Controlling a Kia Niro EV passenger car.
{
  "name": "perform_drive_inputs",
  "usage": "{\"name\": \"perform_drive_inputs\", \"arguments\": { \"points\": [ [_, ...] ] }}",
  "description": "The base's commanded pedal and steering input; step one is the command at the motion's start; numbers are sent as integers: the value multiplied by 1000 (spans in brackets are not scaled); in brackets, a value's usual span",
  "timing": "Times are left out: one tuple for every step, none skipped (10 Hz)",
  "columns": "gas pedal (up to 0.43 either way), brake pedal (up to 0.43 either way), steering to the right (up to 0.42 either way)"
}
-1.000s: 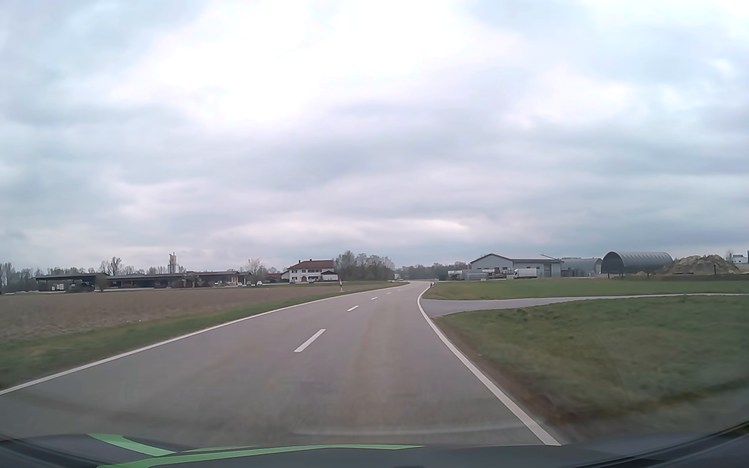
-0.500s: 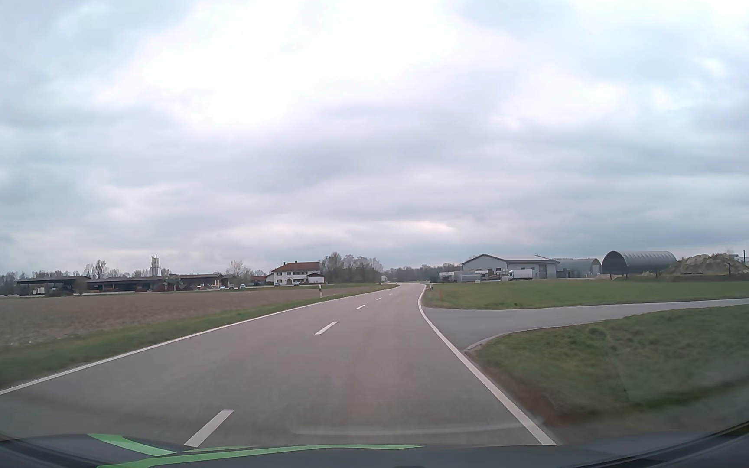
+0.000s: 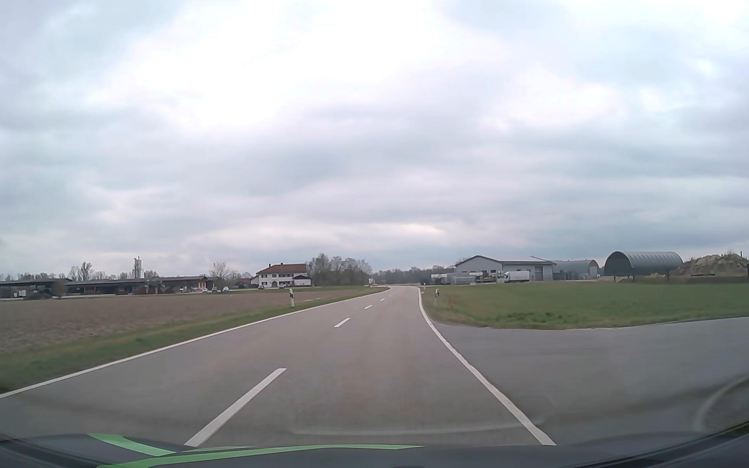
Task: Follow the waypoints while adhering to traffic rules and regulations
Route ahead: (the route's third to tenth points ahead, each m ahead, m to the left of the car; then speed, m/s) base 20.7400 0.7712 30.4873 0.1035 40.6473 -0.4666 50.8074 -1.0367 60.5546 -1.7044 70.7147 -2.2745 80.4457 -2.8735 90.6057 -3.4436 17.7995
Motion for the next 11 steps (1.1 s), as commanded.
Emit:
{"name": "perform_drive_inputs", "arguments": {
  "points": [
    [268,0,12],
    [268,0,12],
    [268,0,12],
    [268,0,12],
    [268,0,12],
    [268,0,12],
    [268,0,12],
    [268,0,12],
    [268,0,12],
    [268,0,12],
    [268,0,12]
  ]
}}
